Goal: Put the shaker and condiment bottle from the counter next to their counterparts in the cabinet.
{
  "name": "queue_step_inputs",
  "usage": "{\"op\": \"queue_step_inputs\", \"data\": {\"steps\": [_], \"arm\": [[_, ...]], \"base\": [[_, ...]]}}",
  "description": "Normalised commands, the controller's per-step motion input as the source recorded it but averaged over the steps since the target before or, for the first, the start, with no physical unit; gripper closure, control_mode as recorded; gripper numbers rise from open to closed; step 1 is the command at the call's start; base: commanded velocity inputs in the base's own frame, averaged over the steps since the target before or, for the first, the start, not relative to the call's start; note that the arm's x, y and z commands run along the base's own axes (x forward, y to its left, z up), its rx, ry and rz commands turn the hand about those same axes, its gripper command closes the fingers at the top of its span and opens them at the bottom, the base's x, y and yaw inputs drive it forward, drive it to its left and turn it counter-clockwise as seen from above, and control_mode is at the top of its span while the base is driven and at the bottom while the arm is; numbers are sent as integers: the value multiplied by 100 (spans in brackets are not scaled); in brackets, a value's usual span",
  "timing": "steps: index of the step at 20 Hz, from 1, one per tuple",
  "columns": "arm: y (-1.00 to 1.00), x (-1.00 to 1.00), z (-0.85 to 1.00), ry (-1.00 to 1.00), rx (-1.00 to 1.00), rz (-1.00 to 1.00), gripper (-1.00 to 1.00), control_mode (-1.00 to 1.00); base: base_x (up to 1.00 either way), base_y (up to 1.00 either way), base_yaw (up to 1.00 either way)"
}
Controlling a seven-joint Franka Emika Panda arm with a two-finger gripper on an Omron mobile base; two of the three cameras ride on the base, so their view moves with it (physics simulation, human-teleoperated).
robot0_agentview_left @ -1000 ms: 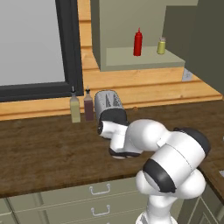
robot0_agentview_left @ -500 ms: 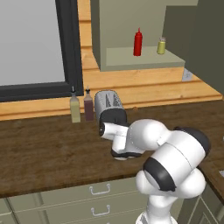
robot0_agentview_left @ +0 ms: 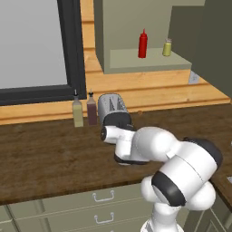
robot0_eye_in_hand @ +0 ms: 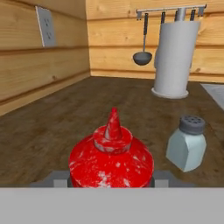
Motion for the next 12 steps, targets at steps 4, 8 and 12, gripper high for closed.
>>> {"op": "queue_step_inputs", "data": {"steps": [4,8,12], "arm": [[0,-15,38,-4,-12,26,100,-100],[3,-4,38,-3,-10,31,100,-100],[8,0,45,-1,-9,28,100,-100]], "base": [[0,0,0],[0,0,0],[0,0,0]]}}
